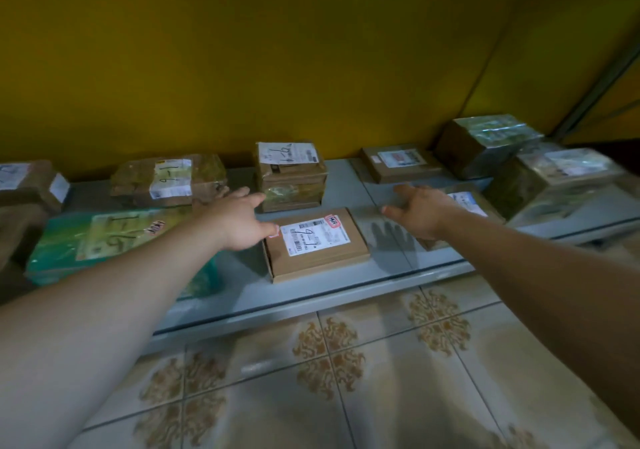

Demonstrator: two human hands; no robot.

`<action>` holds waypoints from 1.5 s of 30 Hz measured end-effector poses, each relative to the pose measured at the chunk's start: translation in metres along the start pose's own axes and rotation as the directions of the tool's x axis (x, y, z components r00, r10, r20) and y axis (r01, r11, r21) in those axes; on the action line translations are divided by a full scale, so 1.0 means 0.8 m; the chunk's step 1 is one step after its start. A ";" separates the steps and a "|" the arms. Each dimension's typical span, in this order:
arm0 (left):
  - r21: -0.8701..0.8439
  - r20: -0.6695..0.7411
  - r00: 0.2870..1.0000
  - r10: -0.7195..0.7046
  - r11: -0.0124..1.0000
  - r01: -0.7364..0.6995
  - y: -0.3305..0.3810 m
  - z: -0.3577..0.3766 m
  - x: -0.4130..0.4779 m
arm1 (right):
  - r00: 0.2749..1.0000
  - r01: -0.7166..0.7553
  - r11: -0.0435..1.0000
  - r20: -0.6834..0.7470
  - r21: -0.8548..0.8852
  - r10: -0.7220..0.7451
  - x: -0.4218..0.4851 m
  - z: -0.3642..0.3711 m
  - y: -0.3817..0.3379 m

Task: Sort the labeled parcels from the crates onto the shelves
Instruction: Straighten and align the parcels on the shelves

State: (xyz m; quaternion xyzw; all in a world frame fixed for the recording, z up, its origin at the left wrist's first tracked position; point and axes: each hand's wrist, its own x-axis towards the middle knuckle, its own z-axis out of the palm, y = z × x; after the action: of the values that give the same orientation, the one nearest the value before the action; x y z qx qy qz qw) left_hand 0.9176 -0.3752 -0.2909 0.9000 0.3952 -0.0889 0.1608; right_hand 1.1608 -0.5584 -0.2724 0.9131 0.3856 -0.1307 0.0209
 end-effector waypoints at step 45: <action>-0.619 -0.103 0.992 -0.071 0.785 -0.008 0.382 0.210 0.113 | 0.982 0.178 0.856 -0.038 0.485 -0.183 0.163 0.092 0.302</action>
State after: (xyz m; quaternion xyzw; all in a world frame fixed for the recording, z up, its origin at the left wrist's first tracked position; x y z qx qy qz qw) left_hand 1.1990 -0.5678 -0.4065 0.7948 0.4262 0.0972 0.4210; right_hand 1.4032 -0.6468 -0.3915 0.8482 0.4241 -0.2289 -0.2197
